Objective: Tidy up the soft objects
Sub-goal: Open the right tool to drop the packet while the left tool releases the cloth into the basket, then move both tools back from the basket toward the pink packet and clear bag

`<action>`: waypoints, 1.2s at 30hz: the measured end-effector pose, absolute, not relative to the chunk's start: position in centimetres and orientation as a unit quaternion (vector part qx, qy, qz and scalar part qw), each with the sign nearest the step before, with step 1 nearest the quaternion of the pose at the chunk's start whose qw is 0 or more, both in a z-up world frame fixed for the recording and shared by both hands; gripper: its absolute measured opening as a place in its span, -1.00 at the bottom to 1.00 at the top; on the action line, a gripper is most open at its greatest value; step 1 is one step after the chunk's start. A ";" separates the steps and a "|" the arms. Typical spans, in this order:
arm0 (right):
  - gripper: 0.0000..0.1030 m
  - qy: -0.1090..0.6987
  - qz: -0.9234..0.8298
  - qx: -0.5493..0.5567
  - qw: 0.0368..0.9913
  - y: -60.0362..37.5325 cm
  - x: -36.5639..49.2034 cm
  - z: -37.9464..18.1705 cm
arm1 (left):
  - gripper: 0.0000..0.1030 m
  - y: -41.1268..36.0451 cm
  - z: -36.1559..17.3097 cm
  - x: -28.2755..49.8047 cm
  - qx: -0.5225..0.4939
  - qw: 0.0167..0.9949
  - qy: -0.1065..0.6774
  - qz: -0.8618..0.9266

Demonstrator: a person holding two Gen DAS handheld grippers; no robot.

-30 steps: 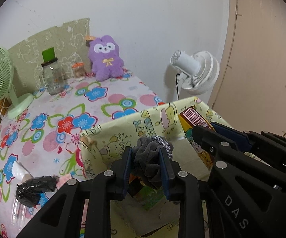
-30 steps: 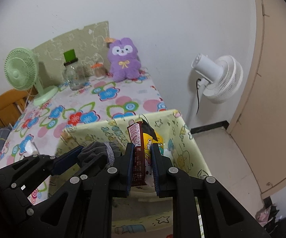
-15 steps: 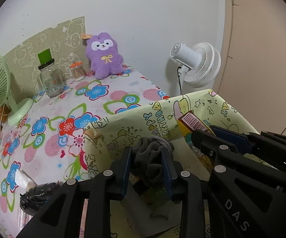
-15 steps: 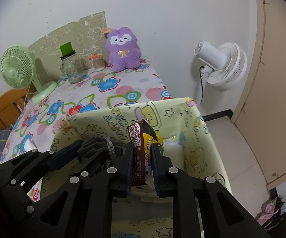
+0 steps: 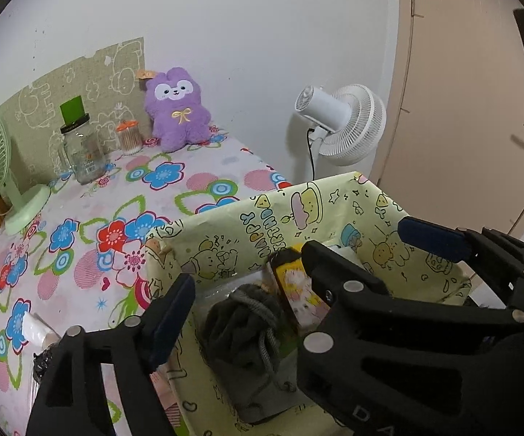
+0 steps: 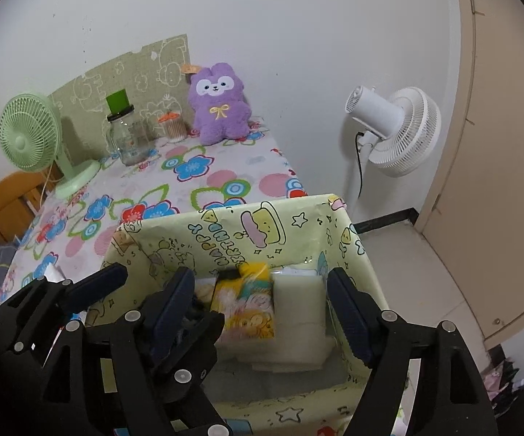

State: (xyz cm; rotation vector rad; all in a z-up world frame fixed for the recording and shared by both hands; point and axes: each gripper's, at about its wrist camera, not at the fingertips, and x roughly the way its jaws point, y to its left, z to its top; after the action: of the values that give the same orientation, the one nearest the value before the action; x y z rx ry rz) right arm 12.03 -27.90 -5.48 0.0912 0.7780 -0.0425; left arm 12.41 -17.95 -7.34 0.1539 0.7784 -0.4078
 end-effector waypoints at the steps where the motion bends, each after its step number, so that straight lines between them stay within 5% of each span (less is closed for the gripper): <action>1: 0.54 0.379 -0.022 0.044 0.924 -27.9 12.0 -5.4 | 0.76 -17.9 -7.3 12.3 0.075 0.903 0.376 -0.193; 13: 0.90 0.358 -0.045 0.031 0.932 -27.5 9.7 -4.1 | 0.97 -17.5 -6.3 10.3 0.079 0.908 0.369 -0.180; 36: 0.99 0.289 -0.034 -0.015 0.957 -22.5 4.1 0.5 | 0.97 -12.6 -2.3 4.9 0.060 0.929 0.319 -0.178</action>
State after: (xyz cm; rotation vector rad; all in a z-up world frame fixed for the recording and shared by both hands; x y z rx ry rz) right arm 4.15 -22.50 0.48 -0.0299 0.5860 -0.0681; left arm 4.93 -12.58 -2.30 0.1221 0.6528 -0.3642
